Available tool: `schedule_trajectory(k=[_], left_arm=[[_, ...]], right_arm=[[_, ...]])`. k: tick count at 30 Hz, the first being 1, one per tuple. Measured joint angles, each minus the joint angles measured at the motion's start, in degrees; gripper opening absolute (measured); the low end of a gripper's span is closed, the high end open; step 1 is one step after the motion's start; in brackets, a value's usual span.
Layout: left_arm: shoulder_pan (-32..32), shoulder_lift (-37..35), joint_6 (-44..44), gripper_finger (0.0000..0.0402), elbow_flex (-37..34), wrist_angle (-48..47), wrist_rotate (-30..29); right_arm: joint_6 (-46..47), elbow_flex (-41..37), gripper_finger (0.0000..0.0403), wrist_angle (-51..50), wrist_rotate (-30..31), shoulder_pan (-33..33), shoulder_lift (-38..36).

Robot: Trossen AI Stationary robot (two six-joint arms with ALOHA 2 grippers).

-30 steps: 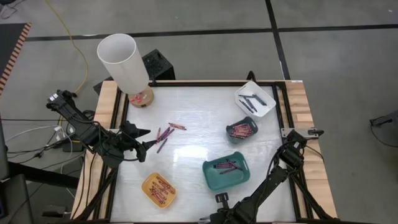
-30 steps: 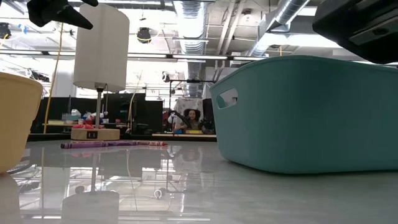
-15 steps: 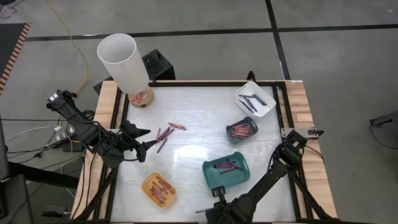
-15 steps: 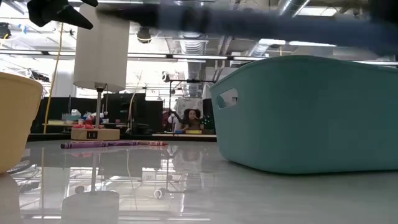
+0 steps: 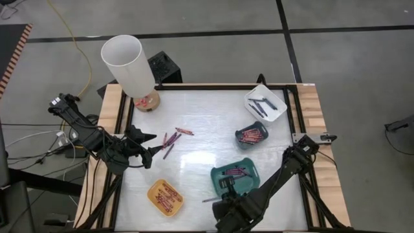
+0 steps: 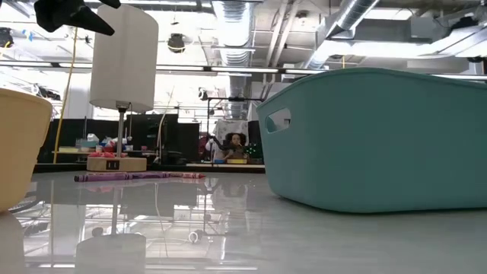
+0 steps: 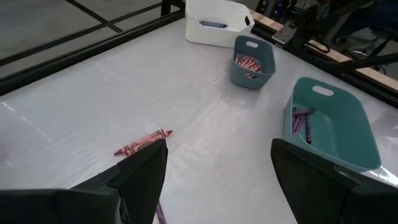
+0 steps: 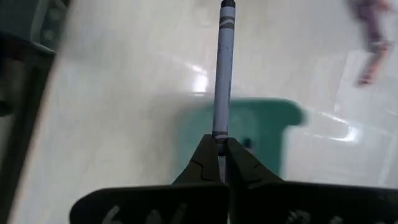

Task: Sort crayons
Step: Put the blue crayon into the white bin

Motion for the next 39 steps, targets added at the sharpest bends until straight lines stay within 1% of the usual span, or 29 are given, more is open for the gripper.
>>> schedule_trajectory(k=[4, 12, 17, 22, 28, 33, 39], left_arm=[[0.0, 0.0, 0.0, 0.0276, 0.0, 0.0, 0.0], [0.0, 0.0, -0.1, 0.0276, 0.0, 0.0, 0.1], [0.0, 0.0, 0.0, 0.0276, 0.0, 0.0, 0.3], [0.0, 0.0, 0.0, 0.0276, 0.0, 0.0, 0.3], [0.0, 0.0, 0.0, 0.0276, 0.0, 0.0, 0.3], [0.0, 0.0, 0.0, 0.0276, 0.0, 0.0, 0.3], [0.0, 0.0, 0.0, 0.0276, 0.0, 0.0, 0.3]], right_arm=[[-0.2, -2.3, 0.0001, -1.5, 0.1, -1.2, -4.1], [-3.9, -2.3, 0.0001, -1.3, 0.7, -4.2, -13.1], [-4.5, -2.2, 0.0001, -1.3, 1.4, -7.8, -19.3], [-5.8, -2.2, 0.0001, -1.3, 1.4, -12.3, -23.9], [-5.5, -2.3, 0.0001, -1.3, 2.3, -22.1, -27.6], [-5.1, -2.3, 0.0001, -1.3, 2.8, -32.7, -29.2], [-5.7, -2.3, 0.0001, -1.3, 2.8, -45.9, -29.1]])
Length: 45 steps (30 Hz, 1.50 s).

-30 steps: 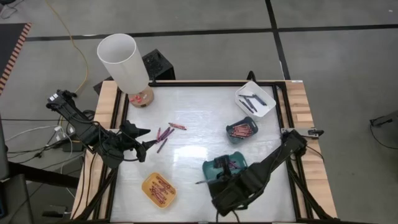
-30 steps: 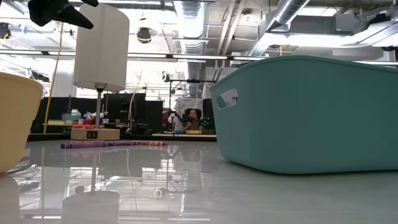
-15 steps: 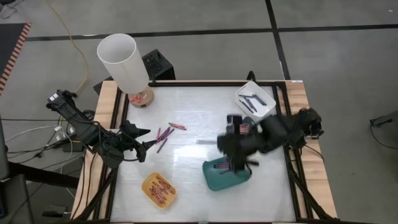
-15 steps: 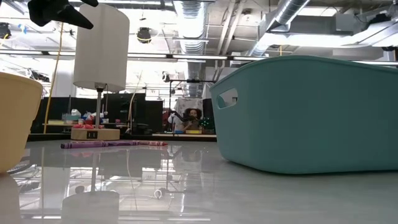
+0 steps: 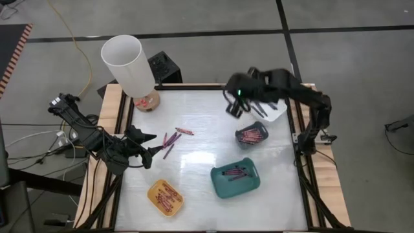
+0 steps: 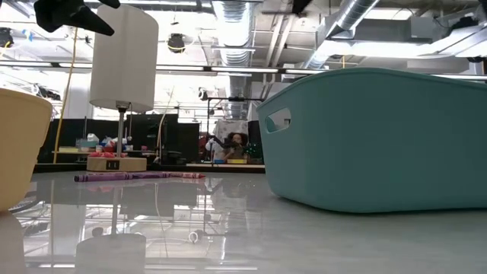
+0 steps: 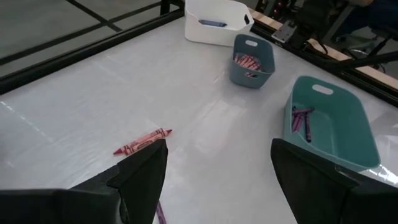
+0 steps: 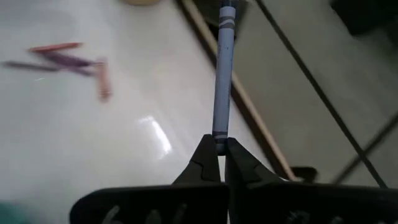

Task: Sort crayons
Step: Put the blue crayon into the white bin

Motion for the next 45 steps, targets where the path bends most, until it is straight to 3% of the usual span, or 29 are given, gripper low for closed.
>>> schedule_trajectory(k=[8, 17, 20, 25, 30, 36, 45], left_arm=[[0.0, 0.0, 1.4, 0.0276, 0.0, -0.1, -0.1], [0.0, 0.0, 1.9, 0.0276, 0.0, -0.1, -3.2], [0.0, 0.0, 1.9, 0.0276, 0.0, -0.1, -3.5], [0.0, 0.0, 1.9, 0.0276, 0.0, 0.0, -4.5], [0.0, 0.0, 1.8, 0.0276, 0.0, 0.0, -4.6], [0.0, 0.0, 2.2, 0.0276, 0.0, 0.0, -4.8], [0.0, 0.0, 2.3, 0.0276, 0.0, 0.0, -5.0]], right_arm=[[-6.3, -9.5, 0.0001, 0.1, -3.1, -14.5, -2.8], [-6.2, -35.9, 0.0001, 1.9, -4.8, -23.2, -13.4], [-5.7, -45.8, 0.0001, 5.5, -5.2, -25.0, -18.6], [-5.7, -60.4, 0.0001, 17.5, -10.8, -27.4, -26.5], [-4.3, -71.8, 0.0001, 25.8, -12.7, -29.3, -30.0], [-2.5, -77.8, 0.0001, 30.3, -12.6, -31.5, -27.9], [-4.6, -78.7, 0.0001, 36.1, -14.4, -34.7, -18.2]])
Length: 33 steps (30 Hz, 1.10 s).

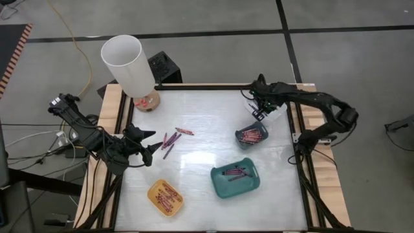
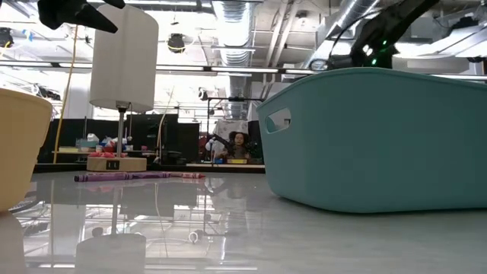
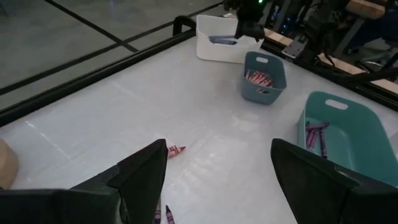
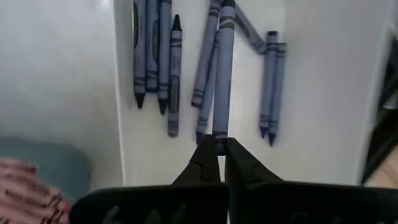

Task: Sort crayons
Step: Put the blue crayon into the white bin, then put the purple crayon into the blue bin

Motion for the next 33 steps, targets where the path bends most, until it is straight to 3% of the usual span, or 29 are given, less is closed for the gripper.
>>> schedule_trajectory(k=[9, 16, 26, 33], left_arm=[[0.0, 0.0, 0.0, 0.0276, 0.0, -0.1, 0.0], [0.0, 0.0, 1.5, 0.0276, 0.0, -0.1, -1.1], [0.0, 0.0, 1.6, 0.0276, 0.0, -0.1, -2.6], [0.0, 0.0, 1.6, 0.0276, 0.0, 0.0, -2.6]], right_arm=[[-1.8, 0.0, 0.0004, 4.6, -0.9, -2.6, 8.7], [-3.4, 0.0, 0.0042, 4.7, -1.2, -3.2, 11.0], [-4.8, 4.8, 0.0067, 0.1, -1.4, -3.0, 4.3], [-2.0, 12.4, 0.0067, 0.5, -7.1, -0.1, -3.3]])
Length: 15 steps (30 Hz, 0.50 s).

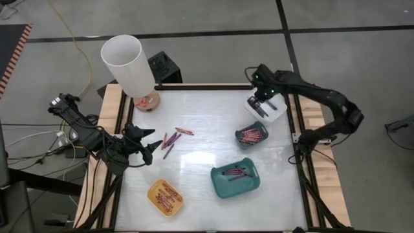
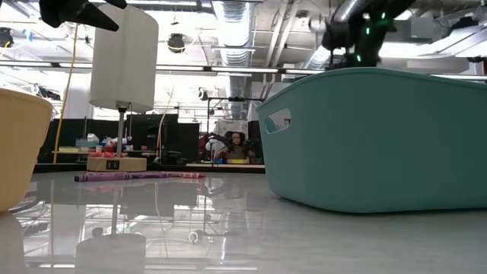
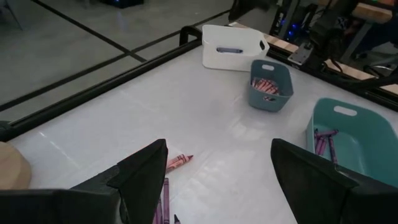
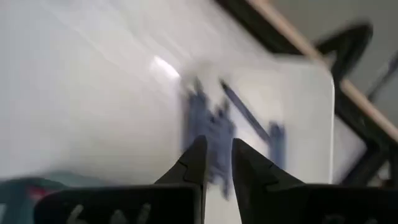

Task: Sort crayons
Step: Put the purple crayon into the blue bin

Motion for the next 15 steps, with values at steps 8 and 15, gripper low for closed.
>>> schedule_trajectory(k=[8, 15], left_arm=[[0.0, 0.0, 0.0, 0.0276, 0.0, 0.0, -0.1], [0.0, 0.0, -0.3, 0.0276, 0.0, 0.0, -0.1]], right_arm=[[1.3, 3.0, 0.0068, 15.5, -7.0, 10.2, -2.3], [-5.6, 3.2, 0.0068, 29.8, -8.5, 22.1, 3.2]])
